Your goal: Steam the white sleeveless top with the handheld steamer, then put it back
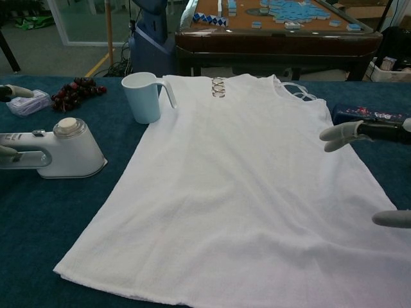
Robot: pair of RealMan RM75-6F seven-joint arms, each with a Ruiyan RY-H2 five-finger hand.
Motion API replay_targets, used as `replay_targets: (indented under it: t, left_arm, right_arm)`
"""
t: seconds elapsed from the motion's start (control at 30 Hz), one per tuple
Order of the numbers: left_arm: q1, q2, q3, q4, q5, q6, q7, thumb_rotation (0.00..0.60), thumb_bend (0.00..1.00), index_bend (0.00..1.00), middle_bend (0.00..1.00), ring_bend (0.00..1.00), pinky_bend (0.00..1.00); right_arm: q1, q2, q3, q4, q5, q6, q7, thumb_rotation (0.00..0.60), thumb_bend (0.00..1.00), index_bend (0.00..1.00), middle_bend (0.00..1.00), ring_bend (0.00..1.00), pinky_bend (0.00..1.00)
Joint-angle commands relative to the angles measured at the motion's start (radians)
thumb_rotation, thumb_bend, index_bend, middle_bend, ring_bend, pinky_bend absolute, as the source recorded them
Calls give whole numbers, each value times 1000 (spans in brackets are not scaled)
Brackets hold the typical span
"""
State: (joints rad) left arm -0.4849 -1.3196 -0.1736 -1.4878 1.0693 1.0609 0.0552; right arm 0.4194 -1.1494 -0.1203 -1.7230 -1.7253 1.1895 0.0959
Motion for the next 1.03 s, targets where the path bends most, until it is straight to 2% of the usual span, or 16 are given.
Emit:
replay_targets:
  t: [0.03, 0.1, 0.17, 0.37, 0.63, 0.83, 1.03]
  left_arm:
    - [63, 49, 4, -67, 60, 108, -28, 600, 116, 0, 28, 45, 238]
    - [91, 61, 7, -82, 92, 163, -45, 600, 115, 0, 47, 53, 238]
    - [125, 74, 13, -94, 122, 224, -62, 600, 115, 0, 64, 60, 238]
    - [218, 107, 47, -129, 181, 357, -61, 600, 116, 31, 87, 85, 238]
    - [317, 168, 109, -224, 253, 458, -26, 600, 116, 34, 87, 85, 238]
    - [363, 167, 146, -252, 318, 505, -10, 600, 115, 35, 87, 85, 238]
    - [378, 155, 142, -247, 339, 516, -19, 600, 115, 50, 87, 95, 238]
  right_arm:
    - [-17, 33, 10, 1, 36, 12, -21, 509, 127, 94, 179, 46, 43]
    - [-30, 47, 17, 7, 60, 23, -32, 576, 166, 94, 179, 46, 43]
    - [-49, 59, 23, 15, 91, 38, -44, 600, 181, 94, 179, 46, 43]
    - [-113, 87, 44, 25, 159, 107, -83, 600, 184, 94, 181, 46, 44]
    - [-209, 101, 67, 29, 186, 244, -107, 600, 183, 94, 195, 46, 44]
    - [-243, 113, 69, 22, 171, 280, -116, 600, 183, 94, 195, 46, 44]
    - [-260, 113, 78, 19, 165, 291, -116, 600, 183, 94, 195, 46, 44]
